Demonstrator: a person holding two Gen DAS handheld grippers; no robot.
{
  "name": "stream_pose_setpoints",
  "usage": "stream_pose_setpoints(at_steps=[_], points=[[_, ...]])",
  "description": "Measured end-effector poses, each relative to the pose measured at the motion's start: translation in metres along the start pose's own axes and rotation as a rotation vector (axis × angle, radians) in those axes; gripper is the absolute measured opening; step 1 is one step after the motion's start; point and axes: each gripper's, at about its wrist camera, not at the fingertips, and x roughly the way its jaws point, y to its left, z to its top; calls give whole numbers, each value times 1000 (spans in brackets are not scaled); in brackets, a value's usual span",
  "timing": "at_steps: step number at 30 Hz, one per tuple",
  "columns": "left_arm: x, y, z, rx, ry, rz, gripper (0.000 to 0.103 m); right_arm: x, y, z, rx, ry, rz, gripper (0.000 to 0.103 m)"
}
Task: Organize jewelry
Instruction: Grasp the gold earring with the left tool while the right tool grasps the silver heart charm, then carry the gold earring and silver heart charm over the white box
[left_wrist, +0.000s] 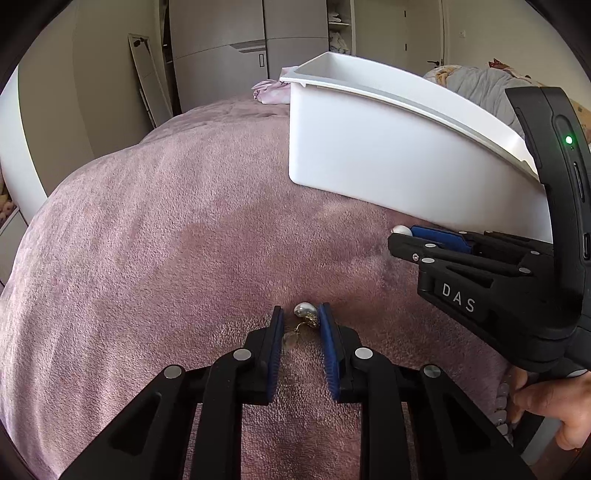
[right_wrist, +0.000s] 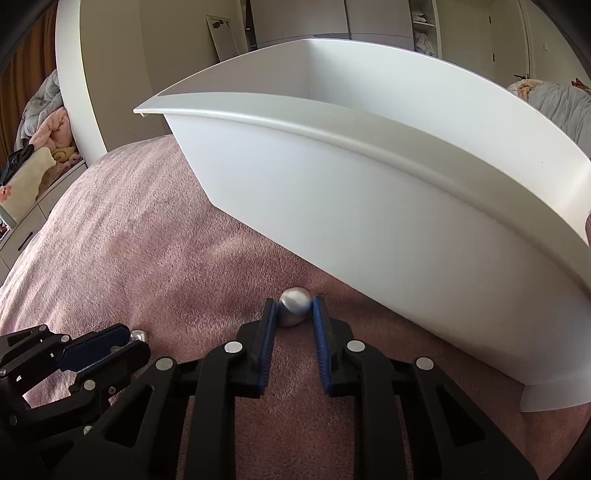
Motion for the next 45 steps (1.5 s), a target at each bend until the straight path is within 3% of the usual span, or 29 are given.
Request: stream_pose_setpoints(at_steps=[18,30,42,45], points=[[-49,9,1,-41,-106,7,24,-61,-6,-5,-55,-36,133,20],[-85,31,-2,-167,-195,-46,24,-127,0,25,-134,-162,211,20],[-122,-1,1,-143,-210,-16,24,-180,-41,62,-143,-258,242,20],[-132,-8,9,-148,-257,1,24,-184,-58,68,-161,-253,240,20]])
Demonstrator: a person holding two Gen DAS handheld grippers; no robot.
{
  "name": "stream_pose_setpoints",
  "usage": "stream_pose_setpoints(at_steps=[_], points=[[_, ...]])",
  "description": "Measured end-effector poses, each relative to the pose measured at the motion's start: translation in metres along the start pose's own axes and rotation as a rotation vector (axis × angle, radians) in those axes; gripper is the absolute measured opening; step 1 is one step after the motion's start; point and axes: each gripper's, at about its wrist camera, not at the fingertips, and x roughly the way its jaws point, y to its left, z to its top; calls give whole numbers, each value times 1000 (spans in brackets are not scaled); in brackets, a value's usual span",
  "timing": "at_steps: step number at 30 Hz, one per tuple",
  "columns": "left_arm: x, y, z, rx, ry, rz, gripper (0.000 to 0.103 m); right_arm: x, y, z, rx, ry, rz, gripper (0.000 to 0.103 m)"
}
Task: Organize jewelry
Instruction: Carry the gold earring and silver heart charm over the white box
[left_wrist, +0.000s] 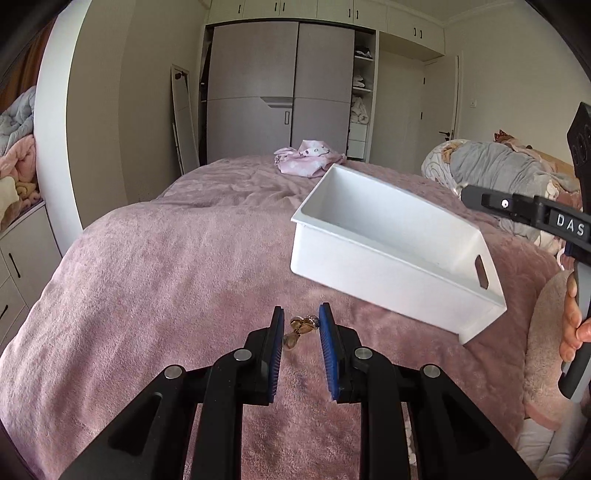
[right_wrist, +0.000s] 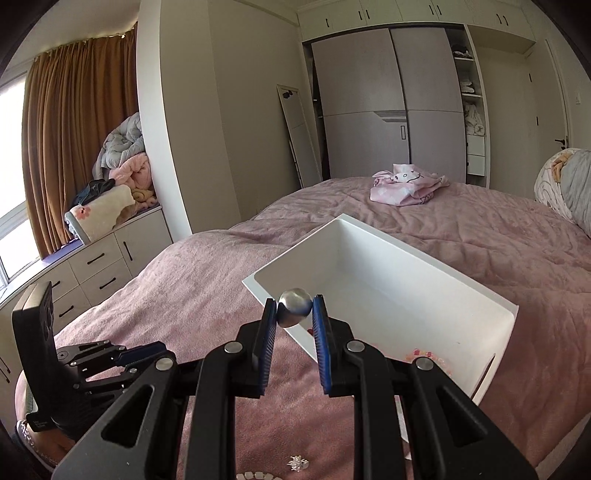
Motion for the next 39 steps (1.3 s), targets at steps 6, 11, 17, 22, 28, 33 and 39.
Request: stream_pose_setpoints(at_steps=[6,11,17,22,28,33,39], points=[[0,-27,14,33,12,6,24,-6,-33,10,-11,2,-1,20],[7,-49,33,70,21,-9,24,-9,-62,21,9,-18,-10,20],[18,-78,71,104,-10,-46,24,-12,-97,25,16,-21,-25,20],[36,-105,106,139,-27,-84,24,-3,-124,21,27,29,-18,20],[76,-128,138,192,44,-93,24,22,-141,18,37,117,34,20],[122,-134,145,226,173,-61,24,45,-145,15,23,182,56,20],[178,-125,142,204,353,-32,24,72,-154,11,37,262,59,20]])
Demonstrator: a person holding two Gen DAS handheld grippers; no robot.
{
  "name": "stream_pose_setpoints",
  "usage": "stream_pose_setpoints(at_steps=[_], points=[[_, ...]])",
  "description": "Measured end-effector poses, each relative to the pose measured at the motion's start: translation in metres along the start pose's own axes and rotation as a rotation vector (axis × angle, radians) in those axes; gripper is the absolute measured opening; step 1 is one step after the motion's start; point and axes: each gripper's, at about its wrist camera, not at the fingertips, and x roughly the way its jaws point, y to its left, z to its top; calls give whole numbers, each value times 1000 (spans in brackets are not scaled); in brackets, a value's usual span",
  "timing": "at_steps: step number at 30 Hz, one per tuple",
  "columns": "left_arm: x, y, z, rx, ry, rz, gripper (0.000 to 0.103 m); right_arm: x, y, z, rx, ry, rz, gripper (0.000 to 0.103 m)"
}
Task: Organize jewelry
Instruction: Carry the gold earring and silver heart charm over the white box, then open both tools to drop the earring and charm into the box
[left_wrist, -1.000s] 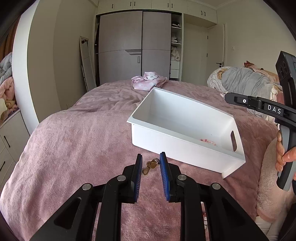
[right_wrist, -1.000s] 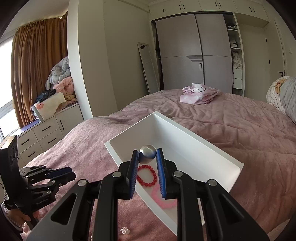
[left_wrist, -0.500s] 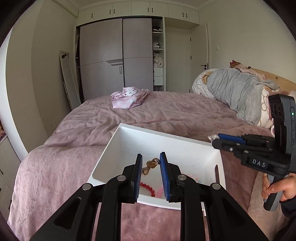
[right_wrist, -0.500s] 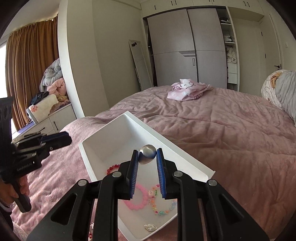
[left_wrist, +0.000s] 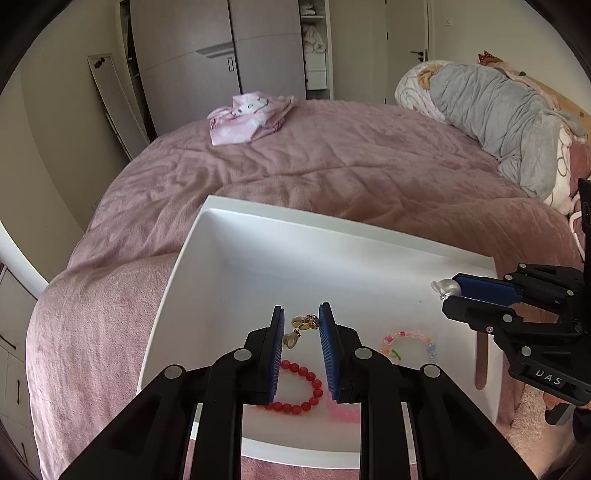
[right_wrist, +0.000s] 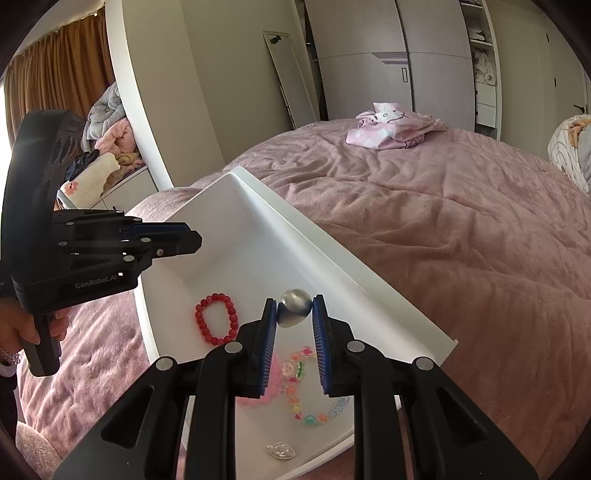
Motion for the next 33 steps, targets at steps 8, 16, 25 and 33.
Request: stream_pose_setpoints(at_steps=[8,16,25,33], points=[[56,6,8,-3,133,23,24,30,6,1,-28,67,-22,20],[77,1,6,4,168,38,25,49,17,-4,-82,103,-53,21],[67,-3,2,19,121,75,42,42,21,-3,-111,91,-92,27],[13,-5,7,17,-7,117,67,7,25,6,-147,16,-137,63]])
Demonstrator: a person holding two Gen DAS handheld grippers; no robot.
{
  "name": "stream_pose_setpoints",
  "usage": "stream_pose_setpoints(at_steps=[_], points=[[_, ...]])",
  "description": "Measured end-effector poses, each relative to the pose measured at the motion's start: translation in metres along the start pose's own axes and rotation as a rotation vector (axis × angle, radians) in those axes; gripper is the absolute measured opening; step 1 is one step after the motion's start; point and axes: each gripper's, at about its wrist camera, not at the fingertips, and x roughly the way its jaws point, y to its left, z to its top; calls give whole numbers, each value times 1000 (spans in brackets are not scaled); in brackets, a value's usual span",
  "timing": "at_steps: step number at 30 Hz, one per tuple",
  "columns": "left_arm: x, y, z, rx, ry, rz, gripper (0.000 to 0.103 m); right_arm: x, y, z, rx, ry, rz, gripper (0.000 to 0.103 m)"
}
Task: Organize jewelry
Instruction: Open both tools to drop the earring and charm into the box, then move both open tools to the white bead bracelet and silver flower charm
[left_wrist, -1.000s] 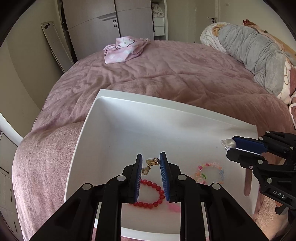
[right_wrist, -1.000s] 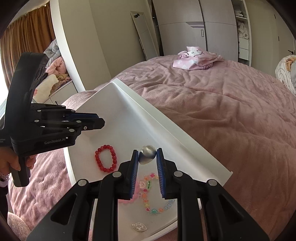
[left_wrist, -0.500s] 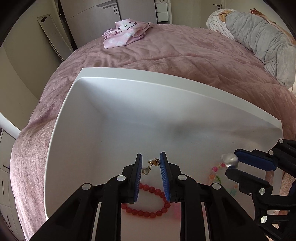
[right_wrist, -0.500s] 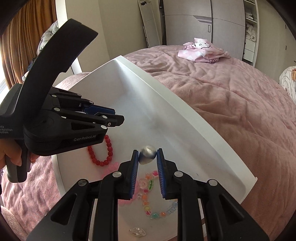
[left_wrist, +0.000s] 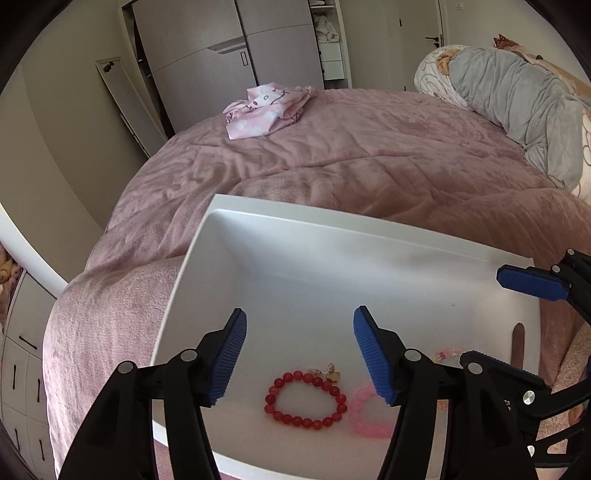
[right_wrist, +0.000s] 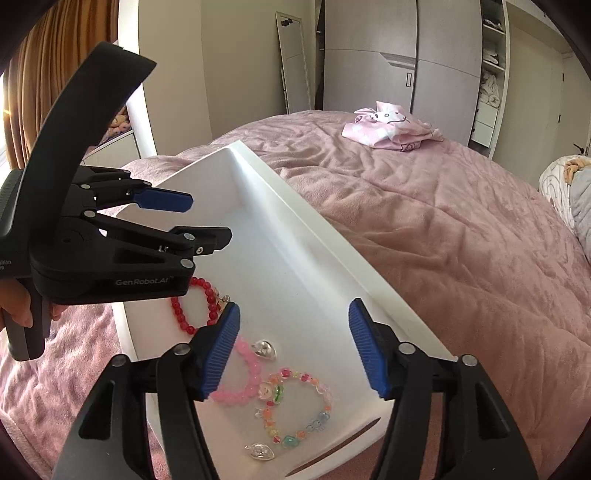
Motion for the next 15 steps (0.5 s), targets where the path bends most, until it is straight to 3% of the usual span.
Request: stream_pose_setpoints(at_steps=[6,10,15], points=[[-52,12,-4,-36,-78,14,75,-30,9,2,-35,-56,-15,73],[-90,23,-14,-73,-132,32,87,-52,19,1,-74,-101,-19,83],[-135,36,-39,-102,-176,62,94,-83,25,-2,-85,-171,25,86]])
